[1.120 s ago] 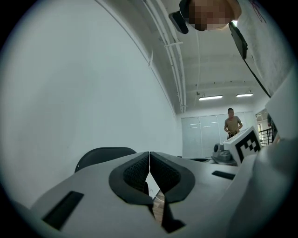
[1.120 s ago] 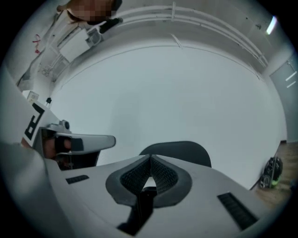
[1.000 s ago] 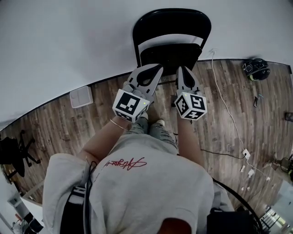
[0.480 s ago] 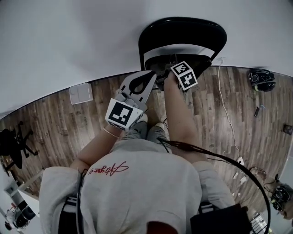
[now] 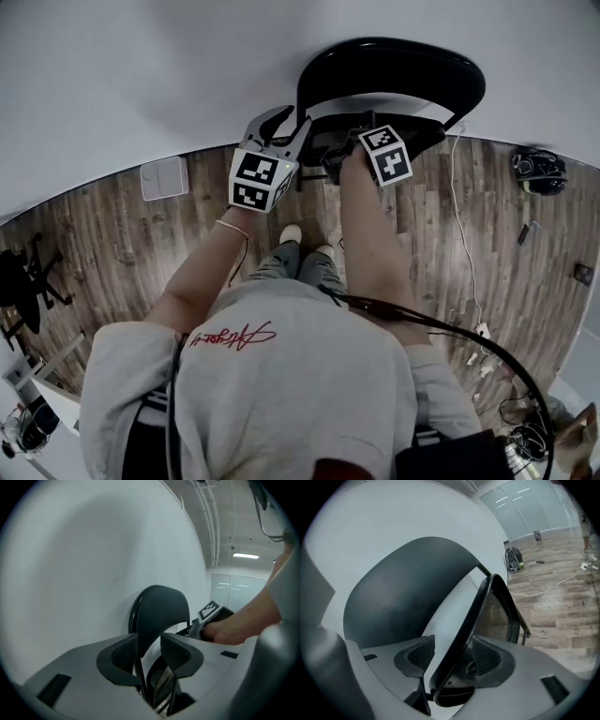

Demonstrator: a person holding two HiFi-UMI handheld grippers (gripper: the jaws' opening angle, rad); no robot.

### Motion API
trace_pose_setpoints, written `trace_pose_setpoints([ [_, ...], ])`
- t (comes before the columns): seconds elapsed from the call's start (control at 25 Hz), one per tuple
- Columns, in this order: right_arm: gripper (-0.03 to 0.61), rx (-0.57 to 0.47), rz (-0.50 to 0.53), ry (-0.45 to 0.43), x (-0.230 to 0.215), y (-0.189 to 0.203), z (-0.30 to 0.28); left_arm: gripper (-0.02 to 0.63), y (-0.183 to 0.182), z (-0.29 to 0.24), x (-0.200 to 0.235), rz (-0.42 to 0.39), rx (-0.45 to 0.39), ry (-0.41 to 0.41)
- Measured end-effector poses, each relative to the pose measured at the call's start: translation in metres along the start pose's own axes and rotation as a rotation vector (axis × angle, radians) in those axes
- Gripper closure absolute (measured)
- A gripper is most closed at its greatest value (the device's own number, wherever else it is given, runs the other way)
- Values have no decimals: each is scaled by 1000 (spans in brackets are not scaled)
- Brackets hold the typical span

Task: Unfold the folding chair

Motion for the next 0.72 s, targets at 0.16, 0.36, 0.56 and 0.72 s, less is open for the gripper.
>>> trace_pose_setpoints([
  [0.16,327,66,-31,22,-13,9,0,340,48,-27,23,54,223,-47],
  [0.36,318,106,26,-6,-15,15,-20,328,95,-44,45,91,283,-89],
  [0.56,318,126,4,2,-15,23,-34,331,104,-73,43,33,315,-11],
  [0.72,318,171,7,-8,-11,27,-47,520,112,-96,33,-123,359,79],
])
Point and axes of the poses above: the fingertips, and each gripper's own axes: z backward along the fingers, x to its left, y out of its underside, the point moved 6 cm from there along z, backward along the fingers, and after that the axes turned 15 degrees about -x, right-handed, at the moved point
